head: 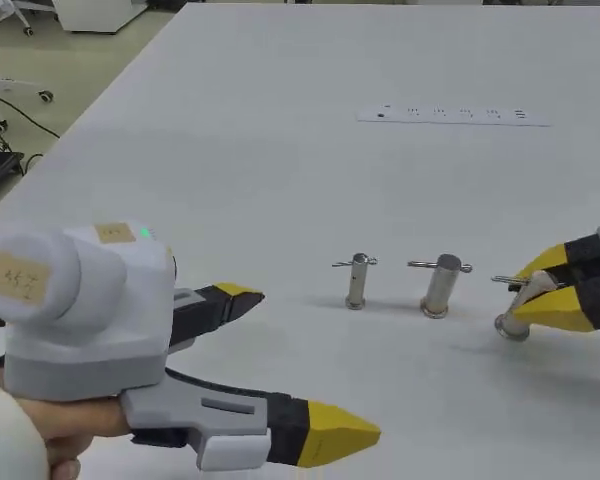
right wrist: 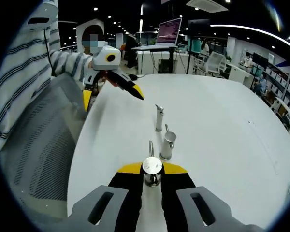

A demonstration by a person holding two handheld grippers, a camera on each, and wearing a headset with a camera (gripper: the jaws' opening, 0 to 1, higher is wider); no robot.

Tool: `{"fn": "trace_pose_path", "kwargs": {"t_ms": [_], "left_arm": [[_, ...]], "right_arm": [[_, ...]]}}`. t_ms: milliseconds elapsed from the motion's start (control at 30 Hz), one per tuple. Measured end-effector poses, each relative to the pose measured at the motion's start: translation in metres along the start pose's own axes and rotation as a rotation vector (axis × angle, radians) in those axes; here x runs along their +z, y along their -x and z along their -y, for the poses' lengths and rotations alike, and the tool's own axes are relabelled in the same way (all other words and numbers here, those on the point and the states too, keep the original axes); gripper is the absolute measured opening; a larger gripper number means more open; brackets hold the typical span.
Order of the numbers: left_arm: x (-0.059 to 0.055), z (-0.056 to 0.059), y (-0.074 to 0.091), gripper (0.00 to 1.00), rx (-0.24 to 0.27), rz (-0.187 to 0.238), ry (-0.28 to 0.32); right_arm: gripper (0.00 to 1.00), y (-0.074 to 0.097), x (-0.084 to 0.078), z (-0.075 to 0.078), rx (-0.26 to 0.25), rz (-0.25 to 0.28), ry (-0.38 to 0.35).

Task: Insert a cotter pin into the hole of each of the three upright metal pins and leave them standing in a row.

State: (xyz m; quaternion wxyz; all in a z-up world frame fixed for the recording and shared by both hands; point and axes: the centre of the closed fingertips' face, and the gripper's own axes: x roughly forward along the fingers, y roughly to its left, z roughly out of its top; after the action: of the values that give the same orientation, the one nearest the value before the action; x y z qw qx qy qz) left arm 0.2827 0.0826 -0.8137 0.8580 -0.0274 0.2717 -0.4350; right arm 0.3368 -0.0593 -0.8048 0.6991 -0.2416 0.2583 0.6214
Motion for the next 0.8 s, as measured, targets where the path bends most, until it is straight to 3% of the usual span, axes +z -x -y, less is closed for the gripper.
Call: {"fn": "trace_pose_path", "kwargs": {"t_ms": [333, 600, 800], "left_arm": [[0.003, -0.006, 0.005, 0.97, 0.046, 0.004, -0.005], [-0.01, -0.003, 0.007, 0.98, 0.053, -0.057, -0.015], [-0.014, 0.0, 0.007, 0.98, 0.054, -0.073, -0.011]], "right_arm": [[0.13, 0.002, -0.014, 0.02, -0.001, 0.005, -0.022], [0.14, -0.003, -0.021, 0.021, 0.03, 0.009, -0.009], [0.14, -0.003, -0.02, 0.025, 0.03, 0.014, -0.005]]}}
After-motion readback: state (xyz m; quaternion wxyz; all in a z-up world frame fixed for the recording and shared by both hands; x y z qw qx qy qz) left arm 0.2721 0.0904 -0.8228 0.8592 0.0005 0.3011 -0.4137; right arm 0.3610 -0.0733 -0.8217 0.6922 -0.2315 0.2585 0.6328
